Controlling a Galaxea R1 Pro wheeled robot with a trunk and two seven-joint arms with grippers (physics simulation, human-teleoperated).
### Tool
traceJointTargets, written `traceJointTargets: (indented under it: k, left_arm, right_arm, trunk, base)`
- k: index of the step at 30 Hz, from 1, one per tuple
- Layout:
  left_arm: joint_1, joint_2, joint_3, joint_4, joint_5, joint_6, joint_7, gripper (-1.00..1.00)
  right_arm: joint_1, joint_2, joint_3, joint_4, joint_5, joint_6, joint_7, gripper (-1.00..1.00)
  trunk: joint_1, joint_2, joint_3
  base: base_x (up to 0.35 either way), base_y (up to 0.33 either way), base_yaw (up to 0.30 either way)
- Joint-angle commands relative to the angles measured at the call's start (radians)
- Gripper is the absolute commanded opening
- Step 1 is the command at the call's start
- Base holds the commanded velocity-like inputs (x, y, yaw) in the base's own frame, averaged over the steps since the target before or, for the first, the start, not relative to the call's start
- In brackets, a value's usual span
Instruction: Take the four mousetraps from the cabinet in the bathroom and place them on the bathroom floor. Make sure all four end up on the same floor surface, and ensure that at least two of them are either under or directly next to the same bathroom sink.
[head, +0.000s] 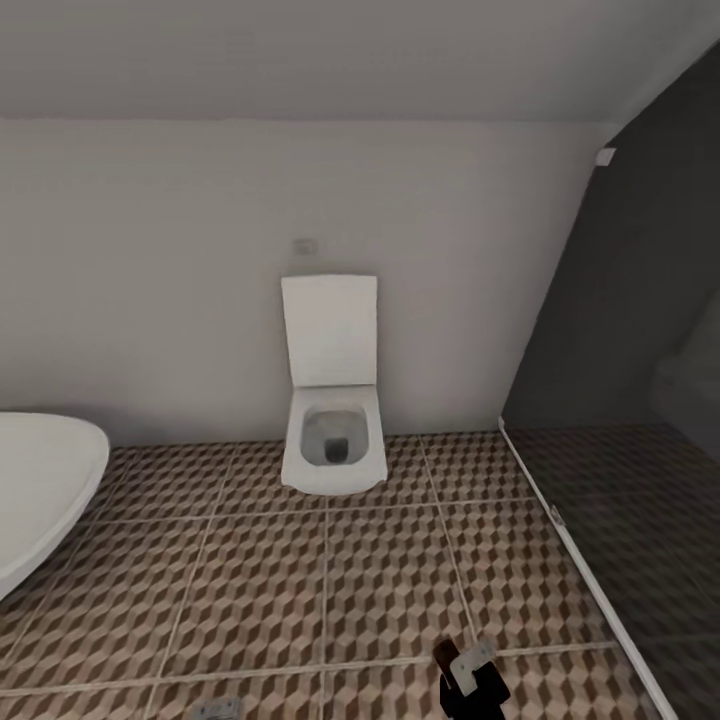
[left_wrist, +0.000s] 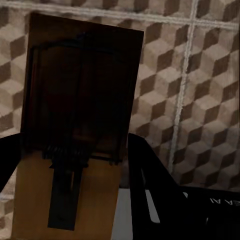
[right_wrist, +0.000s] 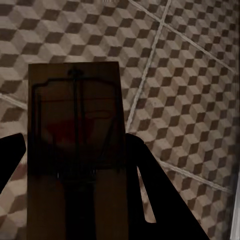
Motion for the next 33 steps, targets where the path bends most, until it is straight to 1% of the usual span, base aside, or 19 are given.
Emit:
traceJointTargets:
  k: [1, 15, 21, 28, 33]
  left_arm:
    - [-0.002, 0.001, -0.008, -0.005, 0.006, -0.008, 0.005, -1.00]
    - [-0.002, 0.000, -0.008, -0.005, 0.006, -0.008, 0.005, -1.00]
    - [-0.002, 0.000, -0.008, -0.005, 0.006, -0.008, 0.005, -1.00]
    - [-0.002, -0.002, -0.010, -0.006, 0.006, -0.008, 0.005, -1.00]
    - [-0.002, -0.002, -0.010, -0.006, 0.006, -0.008, 0.005, -1.00]
  right_arm:
    - [-0.001, 0.000, 0.008, 0.002, -0.008, -0.004, -0.003, -1.00]
    - [-0.001, 0.001, 0.008, 0.002, -0.008, -0.004, -0.003, -1.00]
    - [-0.001, 0.000, 0.008, 0.002, -0.008, -0.004, -0.003, -1.00]
    - [-0.001, -0.007, 0.010, 0.005, -0.008, -0.004, -0.002, -1.00]
    - [-0.001, -0.007, 0.010, 0.003, -0.007, -0.008, -0.002, -1.00]
  trunk:
    - [0.001, 0.000, 0.000]
    - [0.001, 0.000, 0.000]
    - [0.001, 0.000, 0.000]
    - [0.001, 0.000, 0.000]
    - [0.001, 0.000, 0.000]
  base:
    - [0.316, 0.129, -0.121]
    - [0.316, 0.134, -0.018]
    - [0.316, 0.096, 0.154]
    - [0.323, 0.018, 0.033]
    - [0.334, 0.001, 0.002]
